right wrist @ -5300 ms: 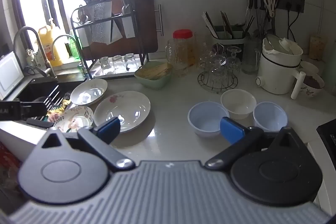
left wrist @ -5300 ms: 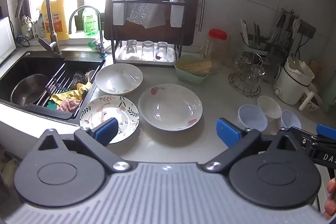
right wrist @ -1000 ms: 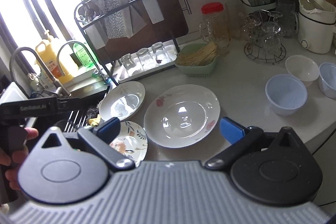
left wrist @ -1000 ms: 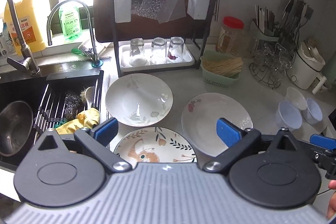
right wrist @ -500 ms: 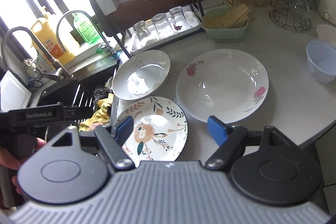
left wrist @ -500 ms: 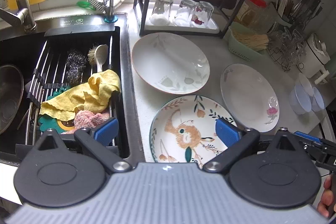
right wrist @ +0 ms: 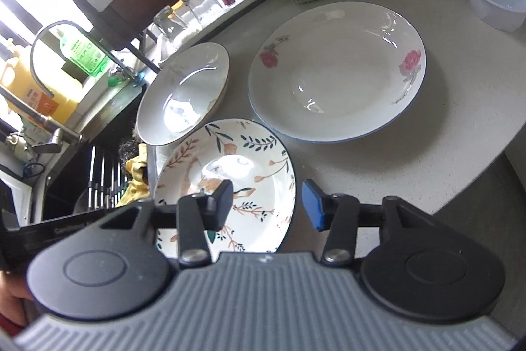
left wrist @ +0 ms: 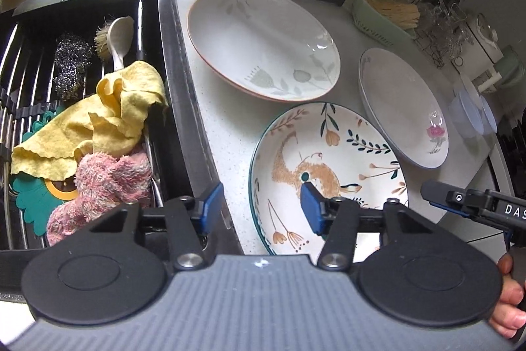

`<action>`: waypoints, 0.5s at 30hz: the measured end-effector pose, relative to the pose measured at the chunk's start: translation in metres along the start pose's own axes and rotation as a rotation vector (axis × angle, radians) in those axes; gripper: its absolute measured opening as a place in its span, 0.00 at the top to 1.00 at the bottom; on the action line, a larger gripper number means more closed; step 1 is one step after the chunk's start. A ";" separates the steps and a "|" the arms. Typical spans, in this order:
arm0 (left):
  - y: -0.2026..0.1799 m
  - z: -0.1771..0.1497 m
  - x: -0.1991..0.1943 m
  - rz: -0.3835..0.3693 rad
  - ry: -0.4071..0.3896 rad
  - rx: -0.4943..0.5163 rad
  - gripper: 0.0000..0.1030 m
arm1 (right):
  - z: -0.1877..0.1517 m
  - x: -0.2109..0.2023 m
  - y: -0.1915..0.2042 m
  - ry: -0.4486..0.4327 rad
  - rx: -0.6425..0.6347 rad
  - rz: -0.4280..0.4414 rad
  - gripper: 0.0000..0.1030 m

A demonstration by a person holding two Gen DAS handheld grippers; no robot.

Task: Organize plates and bowls
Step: 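Close both grippers on the rim of the bird-patterned plate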

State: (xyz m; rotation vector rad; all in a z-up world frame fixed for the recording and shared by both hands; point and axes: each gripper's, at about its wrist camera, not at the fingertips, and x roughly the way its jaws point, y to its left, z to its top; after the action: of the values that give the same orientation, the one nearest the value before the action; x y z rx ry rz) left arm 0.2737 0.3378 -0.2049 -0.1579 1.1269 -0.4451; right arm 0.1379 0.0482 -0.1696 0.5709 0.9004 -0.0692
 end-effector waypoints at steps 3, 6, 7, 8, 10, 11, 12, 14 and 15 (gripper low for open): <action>-0.002 0.004 0.009 -0.006 -0.006 0.032 0.51 | -0.001 0.008 -0.006 -0.001 0.043 -0.003 0.57; -0.004 0.008 0.019 0.008 0.002 0.064 0.62 | -0.003 0.015 -0.009 0.003 0.049 -0.032 0.66; -0.004 0.009 0.021 0.002 0.003 0.066 0.63 | -0.004 0.016 -0.010 0.003 0.053 -0.032 0.71; -0.004 0.010 0.024 0.002 0.004 0.074 0.66 | -0.004 0.017 -0.011 0.002 0.059 -0.025 0.74; -0.005 0.011 0.029 0.016 0.009 0.091 0.71 | -0.003 0.021 -0.011 0.007 0.052 -0.033 0.77; -0.005 0.011 0.030 0.016 0.012 0.092 0.75 | -0.004 0.024 -0.010 0.010 0.046 -0.043 0.77; -0.004 0.011 0.031 0.011 0.014 0.092 0.78 | -0.003 0.026 -0.010 0.014 0.047 -0.043 0.78; -0.003 0.010 0.034 0.011 0.020 0.093 0.82 | -0.004 0.031 -0.009 0.020 0.045 -0.042 0.80; -0.002 0.009 0.034 0.013 0.019 0.091 0.85 | -0.004 0.034 -0.008 0.025 0.043 -0.047 0.82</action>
State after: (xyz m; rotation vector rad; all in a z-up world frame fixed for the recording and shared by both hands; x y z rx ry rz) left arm 0.2930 0.3205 -0.2290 -0.0668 1.1233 -0.4860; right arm 0.1540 0.0490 -0.2010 0.5920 0.9386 -0.1241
